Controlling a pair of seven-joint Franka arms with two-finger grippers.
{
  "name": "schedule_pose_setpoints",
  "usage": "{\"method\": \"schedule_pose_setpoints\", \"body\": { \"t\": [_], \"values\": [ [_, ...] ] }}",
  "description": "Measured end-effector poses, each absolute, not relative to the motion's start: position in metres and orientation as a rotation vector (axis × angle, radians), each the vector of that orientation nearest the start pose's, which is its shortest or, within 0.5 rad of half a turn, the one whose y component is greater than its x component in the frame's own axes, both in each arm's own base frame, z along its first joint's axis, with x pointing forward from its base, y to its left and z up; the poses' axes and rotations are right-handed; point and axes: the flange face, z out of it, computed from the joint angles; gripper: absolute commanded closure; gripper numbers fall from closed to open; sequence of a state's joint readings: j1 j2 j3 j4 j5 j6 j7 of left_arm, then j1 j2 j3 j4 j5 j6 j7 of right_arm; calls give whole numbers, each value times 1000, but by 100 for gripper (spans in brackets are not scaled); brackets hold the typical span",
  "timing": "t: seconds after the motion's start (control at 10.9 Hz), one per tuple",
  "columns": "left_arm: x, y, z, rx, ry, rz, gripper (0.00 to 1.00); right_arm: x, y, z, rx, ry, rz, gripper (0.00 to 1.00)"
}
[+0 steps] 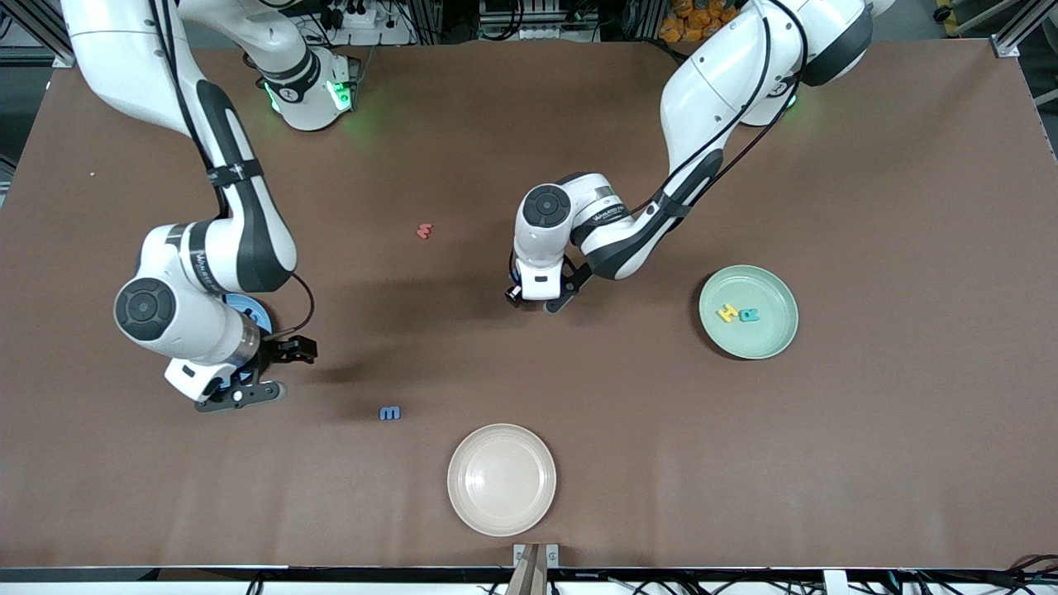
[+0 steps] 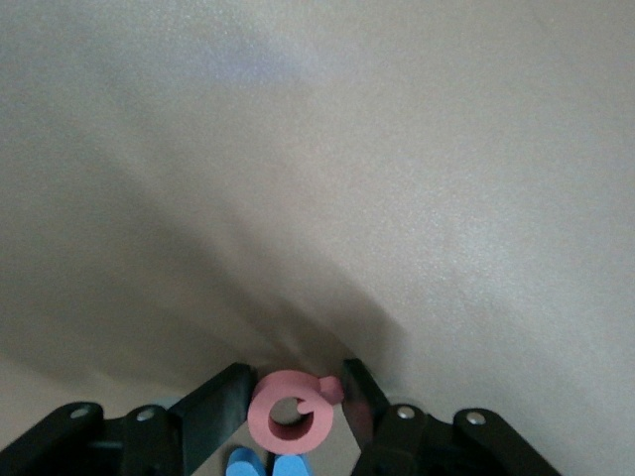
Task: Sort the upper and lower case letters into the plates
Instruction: 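Grasp the pink letter with the left gripper while the right reaches the m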
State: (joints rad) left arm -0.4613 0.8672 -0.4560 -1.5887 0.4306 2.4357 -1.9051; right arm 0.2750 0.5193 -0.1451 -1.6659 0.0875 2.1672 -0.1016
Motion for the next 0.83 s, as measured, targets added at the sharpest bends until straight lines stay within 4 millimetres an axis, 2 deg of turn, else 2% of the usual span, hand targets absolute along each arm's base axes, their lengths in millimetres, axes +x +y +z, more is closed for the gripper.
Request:
{"method": "schedule_pose_setpoints", "body": {
  "t": [0.18, 0.37, 0.55, 0.83],
  "values": [
    [461, -527, 168, -2967, -1298, 53, 70, 673, 110, 297, -3123, -338, -35, 0],
    [461, -527, 168, -2967, -1298, 53, 71, 675, 127, 287, -3108, -402, -84, 0],
    [462, -527, 169, -2964, -1297, 53, 71, 677, 145, 286, -3090, -449, -104, 0],
    [463, -528, 175, -2947, -1290, 53, 71, 682, 149, 285, -3084, -479, -140, 0]
  ]
}}
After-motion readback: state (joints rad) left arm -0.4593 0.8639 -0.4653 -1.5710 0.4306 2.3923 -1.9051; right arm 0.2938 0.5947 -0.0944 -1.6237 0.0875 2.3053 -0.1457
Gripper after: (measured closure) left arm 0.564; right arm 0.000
